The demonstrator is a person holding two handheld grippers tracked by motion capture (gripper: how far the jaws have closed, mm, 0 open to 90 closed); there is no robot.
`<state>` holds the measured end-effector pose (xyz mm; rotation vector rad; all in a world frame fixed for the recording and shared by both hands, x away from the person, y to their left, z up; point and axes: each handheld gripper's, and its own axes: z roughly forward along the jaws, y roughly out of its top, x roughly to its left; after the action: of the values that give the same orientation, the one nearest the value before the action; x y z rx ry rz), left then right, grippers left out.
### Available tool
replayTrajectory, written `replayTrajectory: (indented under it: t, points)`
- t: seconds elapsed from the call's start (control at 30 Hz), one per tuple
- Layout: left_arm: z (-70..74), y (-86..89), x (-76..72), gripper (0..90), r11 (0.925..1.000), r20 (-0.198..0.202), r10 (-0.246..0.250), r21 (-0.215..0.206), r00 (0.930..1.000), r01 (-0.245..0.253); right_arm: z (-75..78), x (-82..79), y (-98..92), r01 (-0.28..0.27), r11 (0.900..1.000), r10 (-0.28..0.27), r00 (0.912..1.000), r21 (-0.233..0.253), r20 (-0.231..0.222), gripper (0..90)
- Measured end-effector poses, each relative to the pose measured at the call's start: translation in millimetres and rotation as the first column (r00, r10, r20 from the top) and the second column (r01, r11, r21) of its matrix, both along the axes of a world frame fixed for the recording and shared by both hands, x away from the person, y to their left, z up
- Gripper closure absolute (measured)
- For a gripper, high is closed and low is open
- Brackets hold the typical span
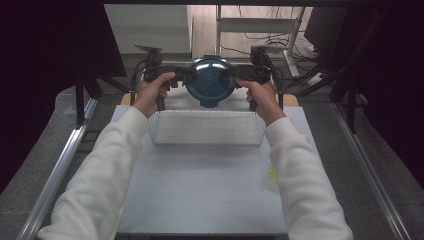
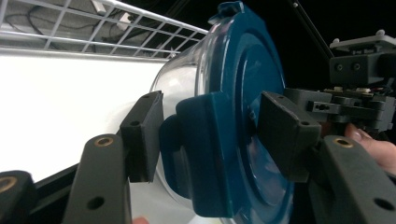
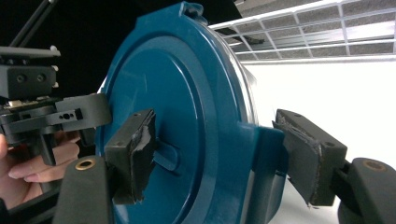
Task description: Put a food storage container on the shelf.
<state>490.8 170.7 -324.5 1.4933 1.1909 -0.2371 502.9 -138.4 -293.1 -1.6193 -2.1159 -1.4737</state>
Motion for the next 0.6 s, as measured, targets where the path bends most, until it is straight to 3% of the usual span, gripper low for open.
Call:
replayTrajectory:
  t: [0.13,0.33,0.6]
  points:
    - [-6.4,0.1,8.5,41.7,0.9998,-0.039,0.011,-0.015,0.9992,-0.012,-8.4,10.1,-0.9,0.034,0.999,-0.032,0.9986,0.039,-0.042,31.1]
    - [-14.3,1.5,15.3,41.1,0.9987,-0.070,0.016,-0.046,0.9974,-0.019,-15.5,16.0,-0.6,0.064,0.996,-0.061,0.9964,0.060,-0.060,31.1]
    - [-19.0,1.9,16.5,40.6,0.9977,-0.069,0.019,-0.063,0.9975,-0.024,-20.4,17.4,-1.0,0.082,0.994,-0.077,0.9950,0.077,-0.063,31.0]
